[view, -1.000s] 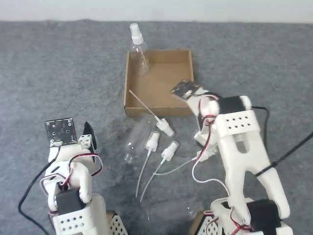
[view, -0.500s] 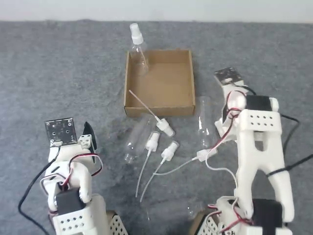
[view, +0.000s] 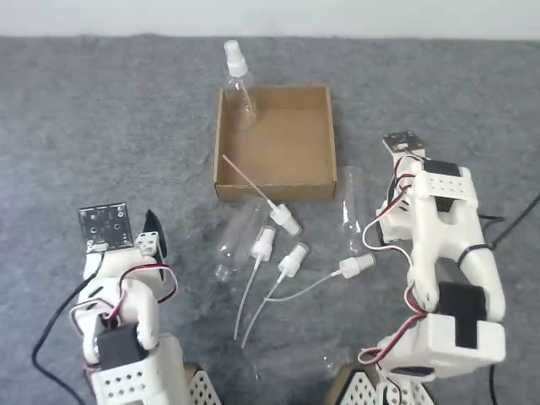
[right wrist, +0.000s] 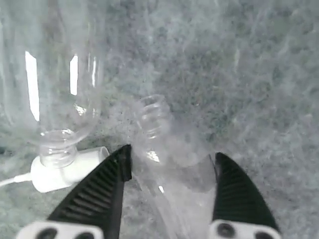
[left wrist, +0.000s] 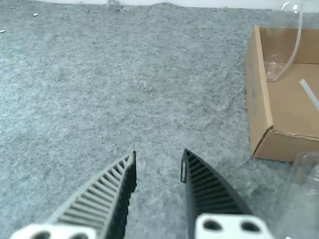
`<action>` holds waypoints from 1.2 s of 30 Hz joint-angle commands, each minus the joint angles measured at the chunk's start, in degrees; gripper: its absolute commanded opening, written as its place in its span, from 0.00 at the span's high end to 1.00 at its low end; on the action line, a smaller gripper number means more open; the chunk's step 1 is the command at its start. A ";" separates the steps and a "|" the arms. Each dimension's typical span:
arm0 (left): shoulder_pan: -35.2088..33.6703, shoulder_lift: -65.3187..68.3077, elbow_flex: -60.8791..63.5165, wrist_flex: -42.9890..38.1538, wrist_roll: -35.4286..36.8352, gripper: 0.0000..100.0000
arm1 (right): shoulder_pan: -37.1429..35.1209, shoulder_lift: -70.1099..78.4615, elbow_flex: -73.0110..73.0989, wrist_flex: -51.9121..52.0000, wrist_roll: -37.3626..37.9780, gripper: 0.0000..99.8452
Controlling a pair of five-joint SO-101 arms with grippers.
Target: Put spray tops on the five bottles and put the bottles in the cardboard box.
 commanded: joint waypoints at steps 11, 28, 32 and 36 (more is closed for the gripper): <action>-0.18 -0.70 -0.75 -1.85 -0.44 0.86 | -1.80 -0.40 -4.22 -0.40 12.84 0.72; -0.18 -0.70 -0.75 -1.85 -0.44 0.86 | -1.27 1.80 -3.87 -0.31 24.88 0.73; -0.18 -0.70 -0.75 -1.85 -0.44 0.86 | -0.57 4.09 -4.22 -0.40 25.23 0.76; -0.09 -0.70 -0.75 -1.85 -0.44 0.86 | 0.84 3.47 -4.31 -0.75 25.14 0.82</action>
